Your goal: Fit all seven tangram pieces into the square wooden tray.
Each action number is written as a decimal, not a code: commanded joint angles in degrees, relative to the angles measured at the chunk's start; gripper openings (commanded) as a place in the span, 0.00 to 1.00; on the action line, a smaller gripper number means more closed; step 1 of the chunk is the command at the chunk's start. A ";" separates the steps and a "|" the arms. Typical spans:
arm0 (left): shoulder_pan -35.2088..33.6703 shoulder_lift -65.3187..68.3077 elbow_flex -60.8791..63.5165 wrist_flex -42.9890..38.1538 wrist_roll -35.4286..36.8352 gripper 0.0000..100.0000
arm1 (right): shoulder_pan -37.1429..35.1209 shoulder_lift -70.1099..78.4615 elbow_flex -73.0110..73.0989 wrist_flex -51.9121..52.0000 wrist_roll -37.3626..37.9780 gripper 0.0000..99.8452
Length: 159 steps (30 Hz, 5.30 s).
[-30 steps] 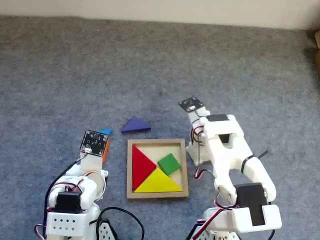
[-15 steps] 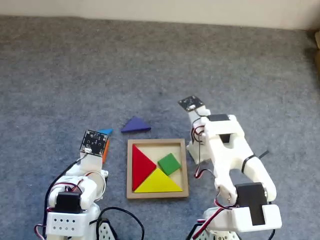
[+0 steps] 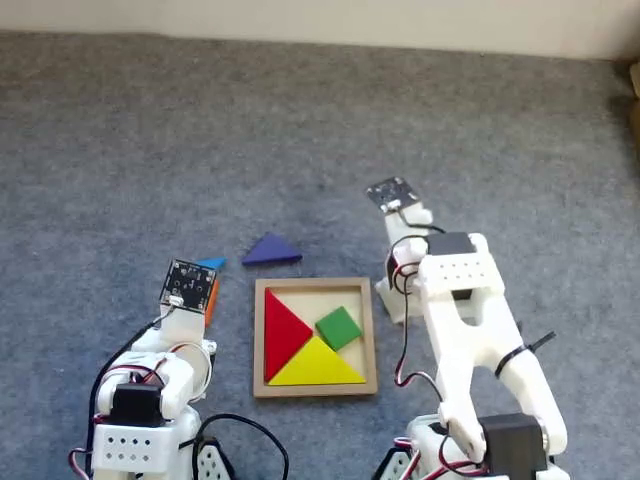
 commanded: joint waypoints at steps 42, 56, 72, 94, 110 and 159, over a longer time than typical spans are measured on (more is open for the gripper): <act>-0.57 -2.77 1.19 0.26 -0.35 0.01 | -5.49 5.14 4.97 -13.14 -15.30 0.21; -0.57 -2.77 1.19 0.26 -0.35 0.01 | -4.53 6.37 2.77 -16.48 -15.30 0.21; -0.57 -2.77 1.19 0.26 -0.35 0.01 | -3.47 12.79 2.24 -16.13 -15.30 0.21; -0.57 -2.77 1.19 0.26 -0.35 0.01 | -1.27 -4.53 5.23 -9.27 -14.95 0.09; -0.57 -2.77 1.19 0.26 -0.35 0.01 | -12.00 -16.84 5.58 3.82 -18.46 0.09; -0.57 -2.77 1.19 0.26 -0.35 0.01 | -23.25 -19.12 18.42 -3.65 -34.55 0.24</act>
